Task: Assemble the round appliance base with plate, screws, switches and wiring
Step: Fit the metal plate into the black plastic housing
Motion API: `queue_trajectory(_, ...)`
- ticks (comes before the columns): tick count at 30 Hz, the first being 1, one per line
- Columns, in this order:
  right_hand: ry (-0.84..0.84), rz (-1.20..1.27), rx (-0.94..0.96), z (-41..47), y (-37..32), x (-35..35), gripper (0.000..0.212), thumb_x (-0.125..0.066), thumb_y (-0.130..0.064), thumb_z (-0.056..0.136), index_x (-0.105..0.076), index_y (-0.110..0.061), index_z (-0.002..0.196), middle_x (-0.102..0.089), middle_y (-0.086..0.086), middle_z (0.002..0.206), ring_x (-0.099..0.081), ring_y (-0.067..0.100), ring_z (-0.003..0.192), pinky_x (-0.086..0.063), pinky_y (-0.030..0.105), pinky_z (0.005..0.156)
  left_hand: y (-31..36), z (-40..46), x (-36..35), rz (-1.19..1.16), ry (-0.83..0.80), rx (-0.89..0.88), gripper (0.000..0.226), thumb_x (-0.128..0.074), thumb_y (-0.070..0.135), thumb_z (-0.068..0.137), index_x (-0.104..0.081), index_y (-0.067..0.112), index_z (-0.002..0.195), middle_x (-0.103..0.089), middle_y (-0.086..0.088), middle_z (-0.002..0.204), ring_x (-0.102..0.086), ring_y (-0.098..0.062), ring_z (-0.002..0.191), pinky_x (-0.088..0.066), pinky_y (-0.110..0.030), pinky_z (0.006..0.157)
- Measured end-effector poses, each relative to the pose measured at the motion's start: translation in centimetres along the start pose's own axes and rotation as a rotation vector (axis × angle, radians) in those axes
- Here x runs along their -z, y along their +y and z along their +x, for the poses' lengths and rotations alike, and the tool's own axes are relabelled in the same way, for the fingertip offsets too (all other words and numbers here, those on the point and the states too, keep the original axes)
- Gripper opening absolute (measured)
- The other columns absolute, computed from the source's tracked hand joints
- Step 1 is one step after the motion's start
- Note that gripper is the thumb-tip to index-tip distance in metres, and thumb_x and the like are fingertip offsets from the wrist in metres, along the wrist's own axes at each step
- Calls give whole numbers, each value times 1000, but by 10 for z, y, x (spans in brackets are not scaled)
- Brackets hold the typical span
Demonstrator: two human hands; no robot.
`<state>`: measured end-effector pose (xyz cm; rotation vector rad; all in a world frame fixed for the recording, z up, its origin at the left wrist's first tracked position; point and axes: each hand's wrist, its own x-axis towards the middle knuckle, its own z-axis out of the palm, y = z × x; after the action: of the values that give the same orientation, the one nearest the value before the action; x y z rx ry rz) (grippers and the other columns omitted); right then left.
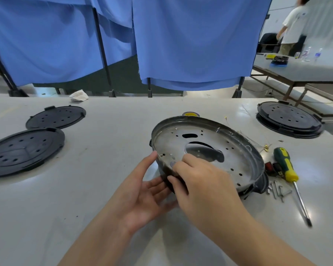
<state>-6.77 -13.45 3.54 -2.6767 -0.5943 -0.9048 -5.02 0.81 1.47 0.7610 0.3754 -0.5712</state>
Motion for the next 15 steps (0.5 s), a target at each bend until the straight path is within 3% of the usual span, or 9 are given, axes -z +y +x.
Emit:
queue_trajectory(4,-26,-5,-9,5,-1,-2,26,-83,-16,63,-56,-17,62,-51,-4,58,-51,19,45,-25,24,41,-2,1,-1,31,21,-15,54,-86,40,56,-76,-5,85,-70,-15,87,-71,-27,74,-57,-38,61)
queue_trajectory(9,-39,-29,18,1,-2,-7,28,-86,-16,56,-59,-17,63,-51,-5,57,-51,17,44,-23,23,39,-3,2,-2,37,45,-26,54,-86,30,57,-70,-5,96,-65,-14,79,-66,-26,65,-57,-36,58)
queue_trajectory(15,-7,-6,47,-15,-3,-15,30,-85,-14,54,-66,-17,76,-54,-3,63,-53,19,48,-30,23,37,-2,4,-2,104,40,-53,42,-76,17,60,-65,-2,95,-60,-9,71,-59,-21,61,-55,-30,53)
